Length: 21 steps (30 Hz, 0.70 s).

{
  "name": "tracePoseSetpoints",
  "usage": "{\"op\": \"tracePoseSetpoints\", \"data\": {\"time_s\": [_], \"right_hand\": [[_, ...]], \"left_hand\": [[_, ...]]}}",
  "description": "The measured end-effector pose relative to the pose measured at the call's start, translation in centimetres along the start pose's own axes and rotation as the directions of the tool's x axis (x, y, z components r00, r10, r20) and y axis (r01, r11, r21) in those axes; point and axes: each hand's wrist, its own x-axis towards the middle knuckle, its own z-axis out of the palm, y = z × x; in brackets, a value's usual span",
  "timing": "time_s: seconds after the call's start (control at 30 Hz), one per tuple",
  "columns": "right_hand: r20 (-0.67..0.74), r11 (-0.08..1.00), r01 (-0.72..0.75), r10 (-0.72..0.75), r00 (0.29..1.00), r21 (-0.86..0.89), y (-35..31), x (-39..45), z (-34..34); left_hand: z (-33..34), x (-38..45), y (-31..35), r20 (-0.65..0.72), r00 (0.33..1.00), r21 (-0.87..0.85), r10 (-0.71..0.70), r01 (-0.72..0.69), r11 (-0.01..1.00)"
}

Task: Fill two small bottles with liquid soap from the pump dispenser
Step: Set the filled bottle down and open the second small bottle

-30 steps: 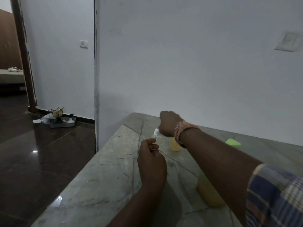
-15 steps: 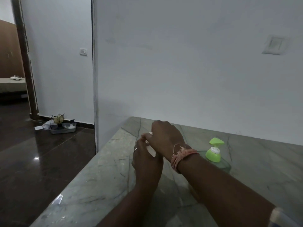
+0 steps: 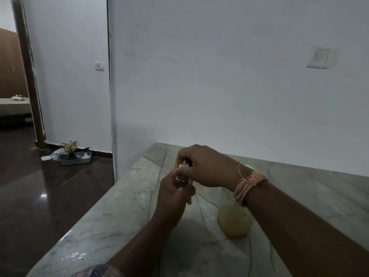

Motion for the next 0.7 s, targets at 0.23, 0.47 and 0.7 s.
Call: {"op": "tracePoseSetpoints", "data": {"time_s": [0.23,0.47,0.7], "right_hand": [[-0.061,0.989,-0.106,0.101,0.993,-0.099,-0.5,-1.3,-0.7],[-0.054,0.976,-0.191,0.186,0.981,-0.105,-0.6,-1.9,-0.3],[-0.08,0.975,-0.218,0.221,0.972,0.043,0.1,-2.4,1.0]], "left_hand": [[0.1,-0.3,0.0,0.039,0.999,0.07,0.002,-0.004,0.998],[0.1,-0.6,-0.1,0.095,0.995,0.103,0.0,-0.01,0.995],[0.0,-0.3,-0.8,0.095,0.995,0.138,0.006,-0.019,0.99]]}}
